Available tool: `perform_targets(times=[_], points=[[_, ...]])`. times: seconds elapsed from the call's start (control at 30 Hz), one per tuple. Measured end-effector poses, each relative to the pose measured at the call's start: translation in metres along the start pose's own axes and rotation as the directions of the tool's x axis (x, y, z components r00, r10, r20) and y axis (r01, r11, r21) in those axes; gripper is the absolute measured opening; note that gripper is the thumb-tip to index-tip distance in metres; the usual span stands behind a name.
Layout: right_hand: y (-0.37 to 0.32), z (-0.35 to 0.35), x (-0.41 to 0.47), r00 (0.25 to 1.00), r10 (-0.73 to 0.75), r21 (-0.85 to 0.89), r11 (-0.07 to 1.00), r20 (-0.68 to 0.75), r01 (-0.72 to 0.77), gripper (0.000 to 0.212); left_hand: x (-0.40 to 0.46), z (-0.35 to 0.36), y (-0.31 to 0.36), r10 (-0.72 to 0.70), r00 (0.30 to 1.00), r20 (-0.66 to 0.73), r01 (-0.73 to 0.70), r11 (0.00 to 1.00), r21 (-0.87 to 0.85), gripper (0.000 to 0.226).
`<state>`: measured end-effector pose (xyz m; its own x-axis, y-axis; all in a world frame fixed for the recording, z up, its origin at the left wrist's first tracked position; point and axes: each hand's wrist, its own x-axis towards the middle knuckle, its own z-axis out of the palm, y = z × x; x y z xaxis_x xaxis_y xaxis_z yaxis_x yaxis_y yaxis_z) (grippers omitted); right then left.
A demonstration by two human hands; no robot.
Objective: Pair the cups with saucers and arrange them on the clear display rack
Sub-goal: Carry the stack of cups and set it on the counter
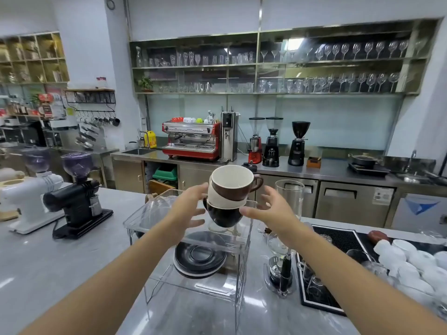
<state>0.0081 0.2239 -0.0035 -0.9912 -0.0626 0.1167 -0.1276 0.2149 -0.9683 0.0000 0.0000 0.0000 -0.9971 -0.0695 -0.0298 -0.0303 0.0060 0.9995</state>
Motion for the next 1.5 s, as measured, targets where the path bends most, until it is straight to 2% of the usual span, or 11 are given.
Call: perform_targets(times=[0.13,0.2,0.27,0.37,0.47,0.6,0.8,0.97,1.17,1.27,1.5], points=[[-0.006,0.004,0.021,0.978,0.145,0.305,0.934,0.150,-0.186,0.080,0.014,-0.001,0.005,-0.155,0.984,0.087,0.164,0.981,-0.105,0.061],[-0.008,0.005,0.028,0.964,0.168,0.363,0.902,0.205,-0.235,0.067,0.017,0.001,0.008,-0.201,0.973,0.110,0.216,0.965,-0.147,0.065],[-0.010,0.008,0.036,0.956,0.186,0.393,0.881,0.228,-0.265,0.068,0.022,0.001,0.009,-0.230,0.965,0.124,0.249,0.953,-0.170,0.066],[-0.016,0.014,0.041,0.935,0.258,0.418,0.842,0.242,-0.340,0.078,0.027,0.003,0.010,-0.243,0.955,0.170,0.273,0.945,-0.181,0.057],[-0.018,0.016,0.046,0.911,0.318,0.483,0.774,0.263,-0.410,0.077,0.031,0.006,0.011,-0.217,0.956,0.196,0.247,0.957,-0.149,0.032],[-0.013,0.012,0.057,0.891,0.340,0.566,0.688,0.301,-0.454,0.051,0.034,0.007,0.011,-0.212,0.956,0.201,0.251,0.950,-0.188,0.020],[-0.015,0.014,0.057,0.913,0.316,0.570,0.712,0.260,-0.409,0.049,0.036,0.005,0.010,-0.217,0.955,0.203,0.264,0.934,-0.242,0.022],[-0.024,0.015,0.052,0.931,0.289,0.557,0.746,0.222,-0.364,0.064,0.035,0.005,0.016,-0.193,0.962,0.192,0.238,0.938,-0.252,0.022],[-0.045,0.001,0.047,0.944,0.282,0.568,0.755,0.168,-0.327,0.053,0.039,0.012,0.038,-0.176,0.961,0.212,0.225,0.945,-0.236,0.038],[-0.053,-0.011,0.040,0.951,0.281,0.565,0.767,0.131,-0.304,0.051,0.040,0.020,0.047,-0.167,0.952,0.258,0.228,0.946,-0.231,0.034],[-0.061,-0.042,0.021,0.950,0.309,0.583,0.765,0.038,-0.272,0.057,0.032,0.050,0.052,-0.140,0.929,0.341,0.234,0.938,-0.254,0.044]])
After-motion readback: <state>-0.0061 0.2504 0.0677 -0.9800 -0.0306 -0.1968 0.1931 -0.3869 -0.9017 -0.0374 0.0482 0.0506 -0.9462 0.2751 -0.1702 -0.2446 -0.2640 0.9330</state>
